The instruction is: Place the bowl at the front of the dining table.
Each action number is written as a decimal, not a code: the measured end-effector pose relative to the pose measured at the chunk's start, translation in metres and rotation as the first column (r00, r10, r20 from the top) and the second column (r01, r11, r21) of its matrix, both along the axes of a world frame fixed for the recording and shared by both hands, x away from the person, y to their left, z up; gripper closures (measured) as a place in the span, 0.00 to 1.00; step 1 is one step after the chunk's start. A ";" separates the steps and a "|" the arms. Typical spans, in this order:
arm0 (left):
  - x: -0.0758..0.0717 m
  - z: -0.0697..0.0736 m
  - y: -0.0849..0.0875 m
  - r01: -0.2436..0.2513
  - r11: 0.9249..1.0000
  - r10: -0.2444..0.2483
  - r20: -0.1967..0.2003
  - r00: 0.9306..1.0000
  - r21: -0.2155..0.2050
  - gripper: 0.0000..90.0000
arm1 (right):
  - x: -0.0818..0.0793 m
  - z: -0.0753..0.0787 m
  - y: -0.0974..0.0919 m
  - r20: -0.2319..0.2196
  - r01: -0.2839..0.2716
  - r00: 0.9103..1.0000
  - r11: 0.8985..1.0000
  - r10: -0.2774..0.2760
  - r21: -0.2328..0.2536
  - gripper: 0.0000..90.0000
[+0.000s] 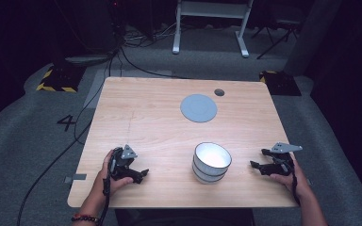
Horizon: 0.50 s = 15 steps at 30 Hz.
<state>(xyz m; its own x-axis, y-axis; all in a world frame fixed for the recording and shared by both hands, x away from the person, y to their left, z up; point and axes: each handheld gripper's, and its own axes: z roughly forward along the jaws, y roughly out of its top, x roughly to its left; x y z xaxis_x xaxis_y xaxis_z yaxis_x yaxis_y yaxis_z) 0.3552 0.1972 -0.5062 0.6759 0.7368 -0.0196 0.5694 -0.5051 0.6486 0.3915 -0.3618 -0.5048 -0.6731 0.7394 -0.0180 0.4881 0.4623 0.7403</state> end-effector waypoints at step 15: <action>0.000 0.000 0.000 0.000 1.000 0.000 0.000 1.000 -0.001 0.00 | -0.001 0.010 -0.002 -0.049 -0.028 0.998 0.999 0.030 0.035 0.23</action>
